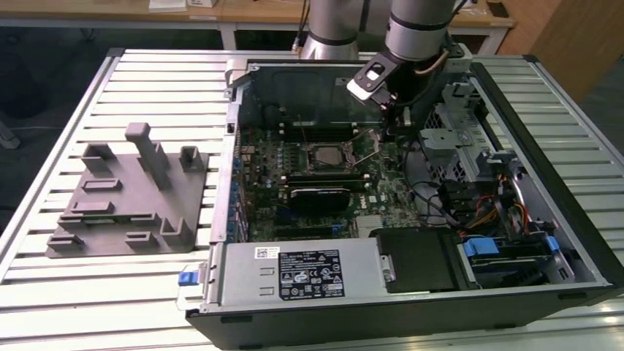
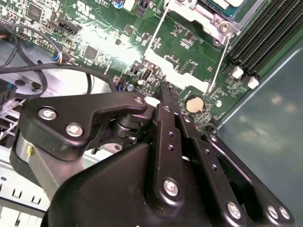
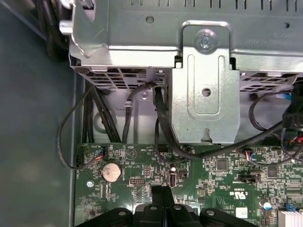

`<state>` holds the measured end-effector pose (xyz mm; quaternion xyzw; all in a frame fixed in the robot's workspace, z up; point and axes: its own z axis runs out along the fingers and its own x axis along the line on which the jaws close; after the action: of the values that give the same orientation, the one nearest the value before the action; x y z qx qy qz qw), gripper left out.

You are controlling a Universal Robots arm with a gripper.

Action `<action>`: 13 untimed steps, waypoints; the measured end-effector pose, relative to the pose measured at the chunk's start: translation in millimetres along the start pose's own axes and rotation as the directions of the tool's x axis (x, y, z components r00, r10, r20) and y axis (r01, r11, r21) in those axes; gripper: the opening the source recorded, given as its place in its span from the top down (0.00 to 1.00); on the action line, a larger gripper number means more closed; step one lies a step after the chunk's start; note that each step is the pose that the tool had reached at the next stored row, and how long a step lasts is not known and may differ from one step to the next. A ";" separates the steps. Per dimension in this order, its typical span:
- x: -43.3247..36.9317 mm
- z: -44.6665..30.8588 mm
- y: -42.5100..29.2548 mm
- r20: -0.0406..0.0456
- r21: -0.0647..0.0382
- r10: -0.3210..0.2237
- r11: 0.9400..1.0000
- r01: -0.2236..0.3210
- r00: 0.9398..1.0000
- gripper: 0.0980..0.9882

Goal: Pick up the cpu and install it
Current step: 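Close the cpu cover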

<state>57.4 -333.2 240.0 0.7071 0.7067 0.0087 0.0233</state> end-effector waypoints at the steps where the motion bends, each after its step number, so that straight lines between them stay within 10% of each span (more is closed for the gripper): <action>1: 0.0 0.8 0.1 0.000 0.000 0.000 1.000 0.000 1.000 0.99; 13: 0.0 3.5 0.2 0.000 0.000 0.000 1.000 0.000 1.000 0.99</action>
<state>57.8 -333.3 236.5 0.7070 0.7068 0.0085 0.0234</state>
